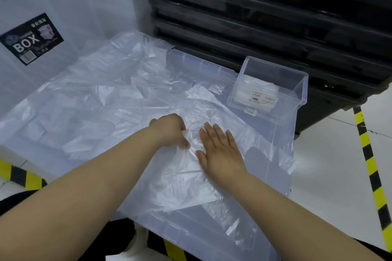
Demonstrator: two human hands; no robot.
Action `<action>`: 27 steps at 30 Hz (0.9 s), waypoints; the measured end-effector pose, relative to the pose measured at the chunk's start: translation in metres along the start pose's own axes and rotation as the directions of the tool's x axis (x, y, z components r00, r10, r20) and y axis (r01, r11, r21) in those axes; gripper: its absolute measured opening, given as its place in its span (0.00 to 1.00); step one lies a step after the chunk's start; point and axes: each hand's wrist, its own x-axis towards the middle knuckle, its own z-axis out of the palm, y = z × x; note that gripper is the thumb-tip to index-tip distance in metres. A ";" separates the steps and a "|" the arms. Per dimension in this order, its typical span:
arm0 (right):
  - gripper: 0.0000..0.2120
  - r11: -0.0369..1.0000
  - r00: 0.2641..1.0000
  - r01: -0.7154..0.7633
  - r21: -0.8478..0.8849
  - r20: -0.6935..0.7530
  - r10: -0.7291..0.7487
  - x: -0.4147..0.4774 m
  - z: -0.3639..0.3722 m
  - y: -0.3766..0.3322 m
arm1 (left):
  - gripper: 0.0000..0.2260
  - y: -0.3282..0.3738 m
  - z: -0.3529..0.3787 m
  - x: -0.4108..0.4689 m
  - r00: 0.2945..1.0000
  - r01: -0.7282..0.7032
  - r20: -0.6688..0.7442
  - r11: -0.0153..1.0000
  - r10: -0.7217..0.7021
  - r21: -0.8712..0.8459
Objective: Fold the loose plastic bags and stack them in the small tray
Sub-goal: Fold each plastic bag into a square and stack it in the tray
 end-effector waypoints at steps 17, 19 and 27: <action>0.31 0.949 0.996 -0.066 0.308 -0.035 0.081 0.001 -0.018 0.012 | 0.13 -0.021 -0.011 -0.024 0.986 -0.090 -0.162 0.747 -0.024 -0.659; 0.33 0.869 0.988 -0.080 0.489 -0.078 0.134 0.001 -0.025 0.010 | 0.13 -0.021 -0.015 -0.027 0.985 -0.112 -0.168 0.638 -0.028 -0.762; 0.07 0.084 0.970 -0.140 0.987 0.119 0.210 0.002 -0.053 0.010 | 0.08 -0.007 -0.018 -0.030 0.962 -0.226 -0.267 0.373 -0.061 -0.900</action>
